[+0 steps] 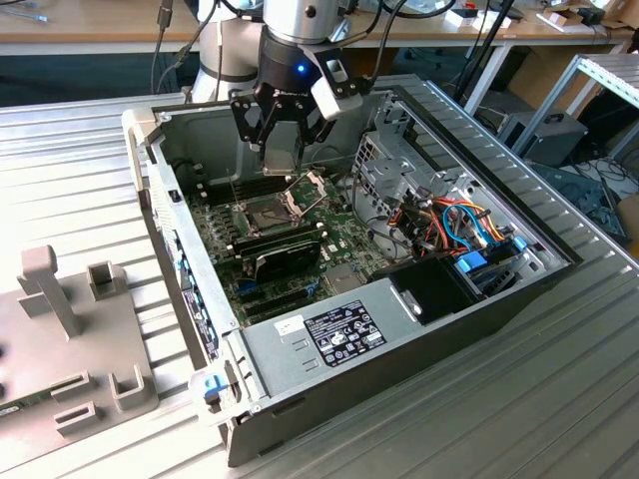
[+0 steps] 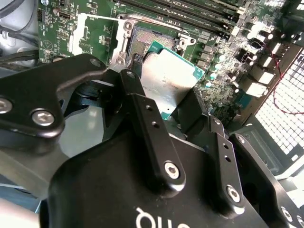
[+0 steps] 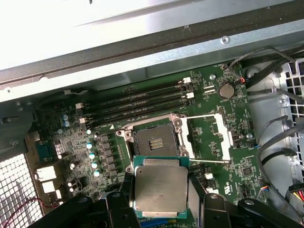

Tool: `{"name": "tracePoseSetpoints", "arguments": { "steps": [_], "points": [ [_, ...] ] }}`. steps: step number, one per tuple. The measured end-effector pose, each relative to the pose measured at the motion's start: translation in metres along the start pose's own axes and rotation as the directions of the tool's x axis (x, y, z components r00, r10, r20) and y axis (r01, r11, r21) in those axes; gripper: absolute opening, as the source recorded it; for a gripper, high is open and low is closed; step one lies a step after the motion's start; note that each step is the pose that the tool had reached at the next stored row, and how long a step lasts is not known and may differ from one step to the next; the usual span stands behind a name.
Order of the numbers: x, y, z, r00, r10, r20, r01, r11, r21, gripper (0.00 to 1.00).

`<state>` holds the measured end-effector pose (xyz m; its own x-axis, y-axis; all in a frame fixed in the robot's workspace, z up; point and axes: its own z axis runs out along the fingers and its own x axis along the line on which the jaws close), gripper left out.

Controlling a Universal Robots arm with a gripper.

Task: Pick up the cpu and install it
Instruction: 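Place the cpu into insertion slot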

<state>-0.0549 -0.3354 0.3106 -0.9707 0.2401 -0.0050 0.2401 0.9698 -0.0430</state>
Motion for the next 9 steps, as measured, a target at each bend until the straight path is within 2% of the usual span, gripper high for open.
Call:
{"name": "tracePoseSetpoints", "arguments": {
  "steps": [2,5,9],
  "points": [
    [0.0,0.0,0.0,1.0,0.003,-0.0001,-0.003,1.0,0.0001,0.55],
    [0.0,0.0,0.0,0.9993,0.038,-0.0017,-0.038,0.9993,0.0004,0.55],
    [0.0,0.0,0.0001,0.9977,0.067,-0.0028,-0.067,0.9977,0.0007,0.55]
  ]
}}
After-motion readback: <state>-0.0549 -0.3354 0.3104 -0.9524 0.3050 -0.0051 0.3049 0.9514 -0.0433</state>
